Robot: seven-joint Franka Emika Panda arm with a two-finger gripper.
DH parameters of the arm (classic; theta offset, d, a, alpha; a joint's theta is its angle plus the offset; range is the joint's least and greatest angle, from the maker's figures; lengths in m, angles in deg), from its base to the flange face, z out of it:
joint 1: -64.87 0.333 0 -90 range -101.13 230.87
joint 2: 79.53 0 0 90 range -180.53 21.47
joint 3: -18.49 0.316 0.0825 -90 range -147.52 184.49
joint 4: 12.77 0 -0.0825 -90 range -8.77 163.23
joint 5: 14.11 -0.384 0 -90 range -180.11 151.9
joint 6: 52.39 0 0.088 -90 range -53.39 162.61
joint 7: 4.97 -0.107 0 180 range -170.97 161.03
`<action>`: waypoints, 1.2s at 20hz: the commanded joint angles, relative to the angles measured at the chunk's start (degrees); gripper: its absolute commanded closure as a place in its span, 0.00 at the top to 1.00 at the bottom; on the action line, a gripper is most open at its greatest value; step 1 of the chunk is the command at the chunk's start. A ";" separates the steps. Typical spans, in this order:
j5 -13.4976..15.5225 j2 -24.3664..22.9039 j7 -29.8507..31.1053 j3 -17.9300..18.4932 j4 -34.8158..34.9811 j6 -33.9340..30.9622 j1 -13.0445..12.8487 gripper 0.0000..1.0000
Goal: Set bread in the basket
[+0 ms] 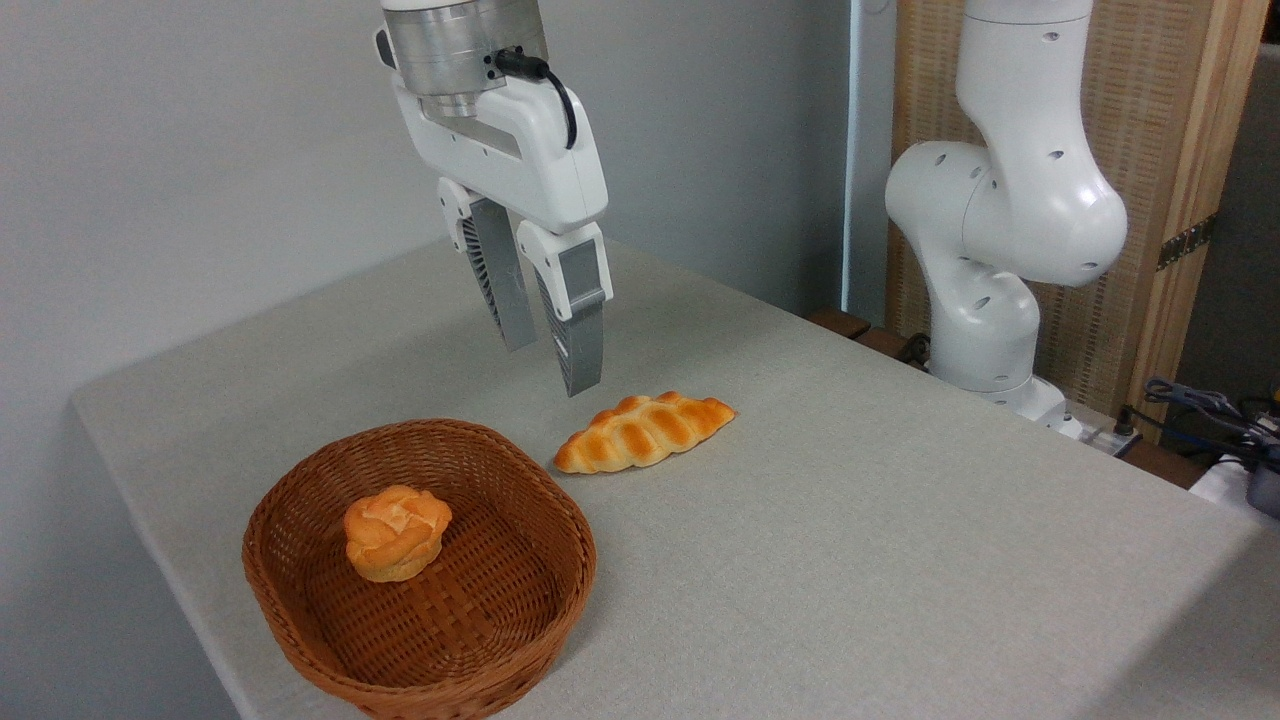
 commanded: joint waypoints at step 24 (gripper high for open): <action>1.77 -0.54 0.47 1.48 1.24 -0.06 1.01 1.00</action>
